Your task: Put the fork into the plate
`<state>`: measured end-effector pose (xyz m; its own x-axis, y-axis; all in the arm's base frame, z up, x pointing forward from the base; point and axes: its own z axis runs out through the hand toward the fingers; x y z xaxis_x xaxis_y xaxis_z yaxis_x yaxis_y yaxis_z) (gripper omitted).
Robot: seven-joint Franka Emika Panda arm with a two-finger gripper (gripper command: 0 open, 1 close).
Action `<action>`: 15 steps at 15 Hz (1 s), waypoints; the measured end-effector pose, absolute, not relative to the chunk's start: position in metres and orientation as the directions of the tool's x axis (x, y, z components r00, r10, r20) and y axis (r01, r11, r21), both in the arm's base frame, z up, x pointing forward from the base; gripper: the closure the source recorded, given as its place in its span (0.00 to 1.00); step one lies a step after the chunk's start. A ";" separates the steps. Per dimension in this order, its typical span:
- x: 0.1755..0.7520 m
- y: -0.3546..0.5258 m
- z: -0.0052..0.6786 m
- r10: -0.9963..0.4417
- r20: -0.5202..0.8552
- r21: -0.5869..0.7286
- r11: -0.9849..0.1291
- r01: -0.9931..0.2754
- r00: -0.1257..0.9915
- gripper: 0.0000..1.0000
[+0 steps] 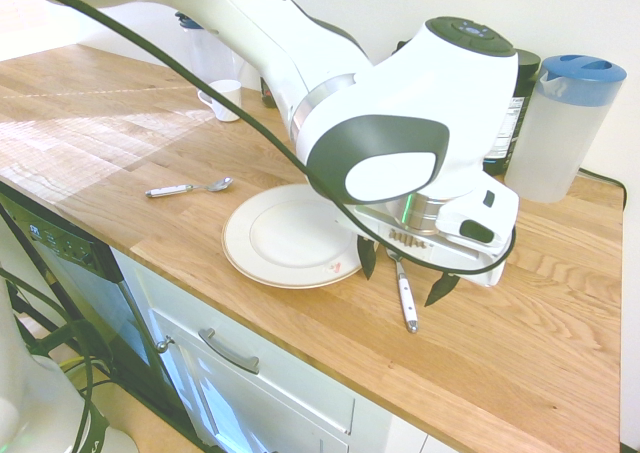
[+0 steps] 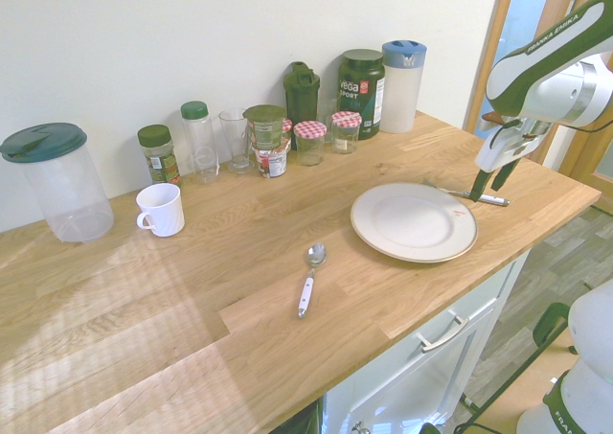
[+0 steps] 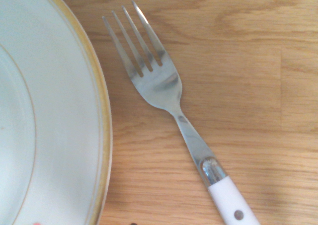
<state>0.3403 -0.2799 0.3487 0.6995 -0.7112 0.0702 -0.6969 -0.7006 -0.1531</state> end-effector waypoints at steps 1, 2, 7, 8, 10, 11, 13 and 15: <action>0.341 -0.281 0.347 -0.712 0.066 -0.160 -0.699 -0.697 0.699 1.00; 0.343 -0.283 0.345 -0.711 0.062 -0.165 -0.699 -0.696 0.700 1.00; 0.354 -0.292 0.341 -0.711 0.048 -0.160 -0.699 -0.697 0.702 1.00; 0.355 -0.292 0.341 -0.710 0.049 -0.160 -0.700 -0.696 0.702 1.00; 0.356 -0.292 0.342 -0.709 0.050 -0.159 -0.701 -0.695 0.704 1.00; 0.356 -0.292 0.341 -0.708 0.047 -0.157 -0.702 -0.695 0.705 1.00; 0.355 -0.292 0.336 -0.707 0.036 -0.151 -0.702 -0.696 0.706 1.00; 0.356 -0.293 0.330 -0.707 0.030 -0.144 -0.703 -0.697 0.707 1.00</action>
<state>0.3563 -0.2933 0.3300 0.7068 -0.7068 0.0297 -0.6967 -0.7028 -0.1441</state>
